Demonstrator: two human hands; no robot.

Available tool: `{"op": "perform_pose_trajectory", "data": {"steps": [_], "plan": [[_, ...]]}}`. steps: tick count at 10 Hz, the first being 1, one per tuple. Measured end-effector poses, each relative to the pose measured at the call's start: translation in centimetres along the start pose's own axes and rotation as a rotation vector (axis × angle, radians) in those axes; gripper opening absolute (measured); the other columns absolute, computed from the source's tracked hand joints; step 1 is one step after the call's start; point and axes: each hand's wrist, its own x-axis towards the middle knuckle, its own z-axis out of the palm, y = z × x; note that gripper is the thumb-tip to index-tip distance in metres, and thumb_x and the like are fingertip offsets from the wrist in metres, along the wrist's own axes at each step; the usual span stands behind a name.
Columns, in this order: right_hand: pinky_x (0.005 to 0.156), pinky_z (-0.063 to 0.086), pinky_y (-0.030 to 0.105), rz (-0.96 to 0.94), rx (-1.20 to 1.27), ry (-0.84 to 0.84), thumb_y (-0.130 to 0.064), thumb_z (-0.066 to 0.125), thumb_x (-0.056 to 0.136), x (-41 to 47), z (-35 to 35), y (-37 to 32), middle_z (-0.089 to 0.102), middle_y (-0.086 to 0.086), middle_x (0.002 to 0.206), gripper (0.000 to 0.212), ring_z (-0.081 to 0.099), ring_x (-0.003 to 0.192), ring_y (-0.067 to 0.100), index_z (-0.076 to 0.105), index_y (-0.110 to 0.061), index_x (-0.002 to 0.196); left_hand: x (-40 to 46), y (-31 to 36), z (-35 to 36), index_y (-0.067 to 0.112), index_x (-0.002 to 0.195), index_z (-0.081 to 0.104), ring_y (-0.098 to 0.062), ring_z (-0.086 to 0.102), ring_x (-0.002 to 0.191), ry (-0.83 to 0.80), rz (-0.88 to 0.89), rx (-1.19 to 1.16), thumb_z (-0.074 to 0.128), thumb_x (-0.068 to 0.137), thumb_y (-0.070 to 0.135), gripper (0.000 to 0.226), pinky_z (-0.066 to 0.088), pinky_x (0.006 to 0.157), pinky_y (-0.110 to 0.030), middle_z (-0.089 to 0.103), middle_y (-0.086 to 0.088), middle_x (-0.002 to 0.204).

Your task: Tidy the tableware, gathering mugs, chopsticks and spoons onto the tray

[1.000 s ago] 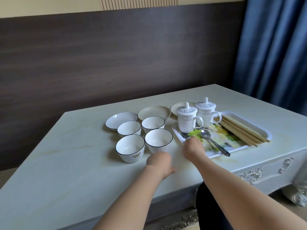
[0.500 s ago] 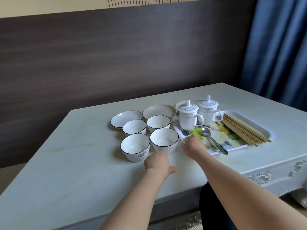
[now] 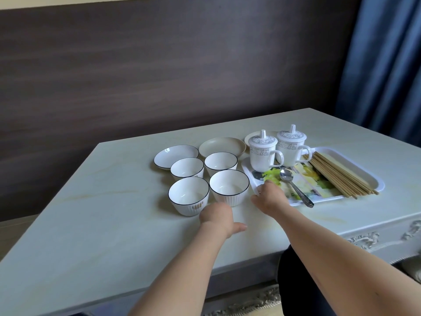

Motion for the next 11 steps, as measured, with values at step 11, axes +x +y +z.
{"op": "perform_pose_trajectory", "data": {"steps": [11], "plan": [[0.068,0.033,0.029,-0.165,-0.159,0.005,-0.025,0.037,0.099,-2.5,-2.8,-0.1,0.061,0.019,0.108,0.033,0.058,0.099,0.034,0.051,-0.008,0.074,-3.0,-0.2,-1.5,0.010,0.108,0.063,-0.028,0.059,0.110,0.054,0.000,-0.083,0.057,0.090,0.036,0.033,0.048,0.081,-0.031,0.063,-0.009,0.117]]}}
